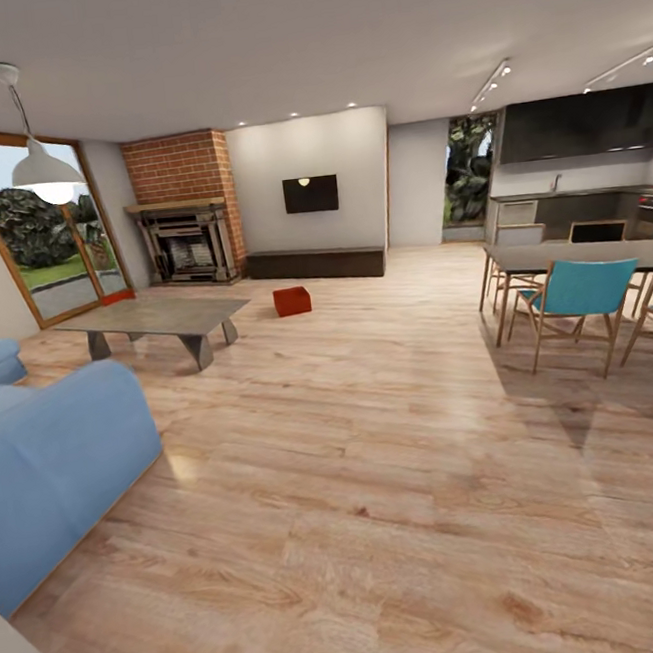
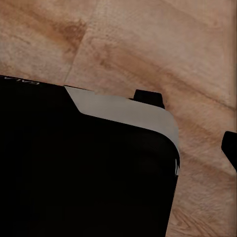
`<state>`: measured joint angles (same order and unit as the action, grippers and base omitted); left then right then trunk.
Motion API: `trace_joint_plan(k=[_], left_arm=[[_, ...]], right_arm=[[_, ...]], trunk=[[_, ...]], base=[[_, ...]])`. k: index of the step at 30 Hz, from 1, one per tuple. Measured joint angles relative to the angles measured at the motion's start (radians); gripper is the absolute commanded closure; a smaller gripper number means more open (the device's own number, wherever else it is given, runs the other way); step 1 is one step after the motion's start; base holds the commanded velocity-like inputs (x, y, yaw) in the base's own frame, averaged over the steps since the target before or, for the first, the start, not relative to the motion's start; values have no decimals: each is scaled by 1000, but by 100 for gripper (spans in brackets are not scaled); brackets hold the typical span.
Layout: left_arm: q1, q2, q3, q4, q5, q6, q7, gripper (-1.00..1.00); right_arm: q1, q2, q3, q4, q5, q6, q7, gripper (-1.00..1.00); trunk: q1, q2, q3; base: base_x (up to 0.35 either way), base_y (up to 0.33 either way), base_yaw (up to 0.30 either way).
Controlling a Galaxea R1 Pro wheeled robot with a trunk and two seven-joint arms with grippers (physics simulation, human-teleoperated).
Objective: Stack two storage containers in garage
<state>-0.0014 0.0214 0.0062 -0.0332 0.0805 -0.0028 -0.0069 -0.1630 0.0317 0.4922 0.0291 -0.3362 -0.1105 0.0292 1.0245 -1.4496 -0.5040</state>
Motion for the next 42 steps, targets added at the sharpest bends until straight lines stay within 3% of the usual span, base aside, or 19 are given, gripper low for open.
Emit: trace_joint_plan(k=[42], left_arm=[[0, 0, 0, 0, 0, 0, 0, -100]], right_arm=[[0, 1, 0, 0, 0, 0, 1, -100]], trunk=[[0, 0, 0]], base=[[322, 0, 0]])
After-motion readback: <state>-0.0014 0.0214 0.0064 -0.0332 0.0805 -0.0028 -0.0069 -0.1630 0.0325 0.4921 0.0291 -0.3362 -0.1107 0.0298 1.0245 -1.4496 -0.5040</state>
